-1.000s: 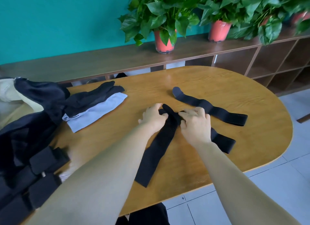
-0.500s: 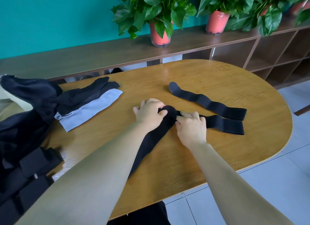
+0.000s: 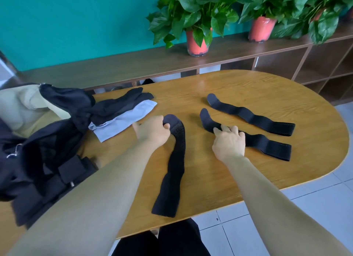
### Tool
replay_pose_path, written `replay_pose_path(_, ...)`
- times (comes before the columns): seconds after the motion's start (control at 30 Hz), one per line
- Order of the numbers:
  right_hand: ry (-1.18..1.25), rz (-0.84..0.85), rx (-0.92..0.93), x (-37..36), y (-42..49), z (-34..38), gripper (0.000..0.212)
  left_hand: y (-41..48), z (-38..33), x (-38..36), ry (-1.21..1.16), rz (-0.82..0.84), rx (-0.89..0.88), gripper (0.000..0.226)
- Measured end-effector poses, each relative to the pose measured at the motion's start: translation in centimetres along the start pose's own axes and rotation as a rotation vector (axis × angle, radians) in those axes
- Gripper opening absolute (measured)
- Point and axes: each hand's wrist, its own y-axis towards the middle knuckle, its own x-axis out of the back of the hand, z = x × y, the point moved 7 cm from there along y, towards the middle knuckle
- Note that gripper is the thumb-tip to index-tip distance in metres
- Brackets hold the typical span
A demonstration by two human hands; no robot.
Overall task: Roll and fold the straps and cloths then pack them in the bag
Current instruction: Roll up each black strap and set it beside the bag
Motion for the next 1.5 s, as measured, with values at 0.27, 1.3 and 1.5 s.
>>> replay_pose_path(0.27, 0.010, 0.065, -0.035, -0.2, 0.3, 1.3, 0.035, 0.8, 1.0, 0.6, -0.021, -0.087, 0.002, 0.014)
replay_pose_path(1.3, 0.144, -0.096, 0.077, 3.2, -5.5, 3.3, 0.024, -11.4, 4.3, -2.5, 0.167, 0.363, -0.225, 0.083)
replay_pose_path(1.5, 0.257, -0.155, 0.221, 3.5, -9.1, 5.7, 0.038, -12.9, 5.8, -0.2, -0.032, 0.189, -0.277, 0.062)
